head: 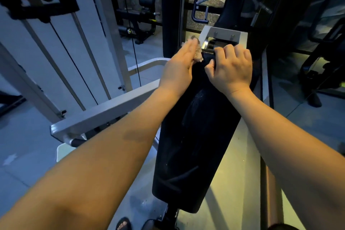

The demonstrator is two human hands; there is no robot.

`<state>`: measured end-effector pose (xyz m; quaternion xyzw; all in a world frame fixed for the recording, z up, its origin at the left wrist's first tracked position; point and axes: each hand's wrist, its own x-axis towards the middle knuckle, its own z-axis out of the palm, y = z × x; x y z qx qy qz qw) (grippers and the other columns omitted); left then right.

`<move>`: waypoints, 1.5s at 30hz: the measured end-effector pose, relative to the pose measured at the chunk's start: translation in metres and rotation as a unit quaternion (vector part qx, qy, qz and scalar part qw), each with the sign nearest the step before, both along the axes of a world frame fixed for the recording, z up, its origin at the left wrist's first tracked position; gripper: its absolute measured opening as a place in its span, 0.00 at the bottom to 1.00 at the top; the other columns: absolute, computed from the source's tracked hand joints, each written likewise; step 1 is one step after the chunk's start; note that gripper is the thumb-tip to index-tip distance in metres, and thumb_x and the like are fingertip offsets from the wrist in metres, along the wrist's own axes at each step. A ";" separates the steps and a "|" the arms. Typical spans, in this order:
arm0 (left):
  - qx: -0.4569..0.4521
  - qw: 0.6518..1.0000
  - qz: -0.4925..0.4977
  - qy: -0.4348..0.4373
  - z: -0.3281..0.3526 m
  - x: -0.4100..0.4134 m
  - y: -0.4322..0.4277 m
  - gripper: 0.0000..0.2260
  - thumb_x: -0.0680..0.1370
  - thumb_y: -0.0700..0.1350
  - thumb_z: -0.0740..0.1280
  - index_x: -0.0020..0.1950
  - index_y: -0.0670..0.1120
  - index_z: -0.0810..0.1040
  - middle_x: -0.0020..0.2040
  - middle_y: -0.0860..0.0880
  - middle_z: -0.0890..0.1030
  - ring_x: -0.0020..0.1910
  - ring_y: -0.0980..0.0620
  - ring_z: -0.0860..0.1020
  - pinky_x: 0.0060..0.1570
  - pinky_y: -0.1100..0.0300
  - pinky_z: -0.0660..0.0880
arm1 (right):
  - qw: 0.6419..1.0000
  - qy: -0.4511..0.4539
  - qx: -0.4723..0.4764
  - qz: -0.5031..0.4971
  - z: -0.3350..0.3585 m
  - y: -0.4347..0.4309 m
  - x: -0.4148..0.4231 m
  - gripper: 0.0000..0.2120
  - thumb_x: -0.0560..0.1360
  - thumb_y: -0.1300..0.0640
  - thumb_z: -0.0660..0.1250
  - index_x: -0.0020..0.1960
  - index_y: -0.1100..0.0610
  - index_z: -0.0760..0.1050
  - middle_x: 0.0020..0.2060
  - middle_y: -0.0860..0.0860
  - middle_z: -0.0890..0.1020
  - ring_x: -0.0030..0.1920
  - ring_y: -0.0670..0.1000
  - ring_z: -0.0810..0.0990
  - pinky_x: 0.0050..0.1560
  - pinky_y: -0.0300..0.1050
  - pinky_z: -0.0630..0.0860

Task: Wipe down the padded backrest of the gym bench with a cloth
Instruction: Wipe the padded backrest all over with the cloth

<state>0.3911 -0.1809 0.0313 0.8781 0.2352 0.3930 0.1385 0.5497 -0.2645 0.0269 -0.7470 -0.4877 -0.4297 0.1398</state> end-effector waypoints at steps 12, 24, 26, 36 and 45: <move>-0.092 0.996 0.007 -0.002 -0.094 -0.053 -0.025 0.24 0.77 0.30 0.67 0.73 0.44 0.74 0.73 0.47 0.73 0.74 0.50 0.69 0.75 0.56 0.63 | 0.998 0.068 0.014 0.006 0.015 0.011 -0.011 0.20 0.77 0.47 0.57 0.51 0.62 0.79 0.47 0.59 0.80 0.50 0.61 0.75 0.48 0.55 0.69; -0.058 0.996 0.037 -0.056 -0.057 -0.021 0.038 0.21 0.82 0.39 0.64 0.75 0.47 0.72 0.77 0.49 0.68 0.70 0.50 0.74 0.70 0.61 0.67 | 0.998 0.030 0.044 -0.032 0.007 0.034 -0.013 0.20 0.78 0.45 0.58 0.49 0.60 0.79 0.44 0.59 0.80 0.44 0.61 0.77 0.43 0.53 0.70; -0.061 0.995 0.047 -0.057 -0.072 -0.026 0.035 0.21 0.80 0.36 0.66 0.74 0.46 0.73 0.76 0.48 0.68 0.70 0.49 0.74 0.71 0.65 0.65 | 0.998 0.029 0.045 -0.036 0.006 0.034 -0.015 0.20 0.78 0.45 0.57 0.50 0.59 0.79 0.44 0.59 0.80 0.45 0.61 0.77 0.44 0.53 0.70; -0.243 0.951 0.028 -0.189 -0.025 -0.035 0.033 0.18 0.82 0.40 0.63 0.71 0.51 0.77 0.63 0.60 0.78 0.55 0.59 0.82 0.57 0.65 0.77 | 0.998 0.011 0.051 -0.044 0.004 0.036 -0.013 0.18 0.77 0.46 0.59 0.47 0.59 0.78 0.41 0.58 0.78 0.43 0.60 0.75 0.43 0.52 0.67; -0.200 0.977 -0.078 0.014 0.010 -0.010 0.090 0.12 0.85 0.47 0.58 0.60 0.55 0.80 0.54 0.54 0.82 0.55 0.52 0.78 0.52 0.57 0.75 | 0.997 0.001 0.061 -0.040 0.002 0.037 -0.010 0.16 0.77 0.46 0.61 0.44 0.59 0.77 0.39 0.58 0.77 0.41 0.60 0.75 0.41 0.52 0.66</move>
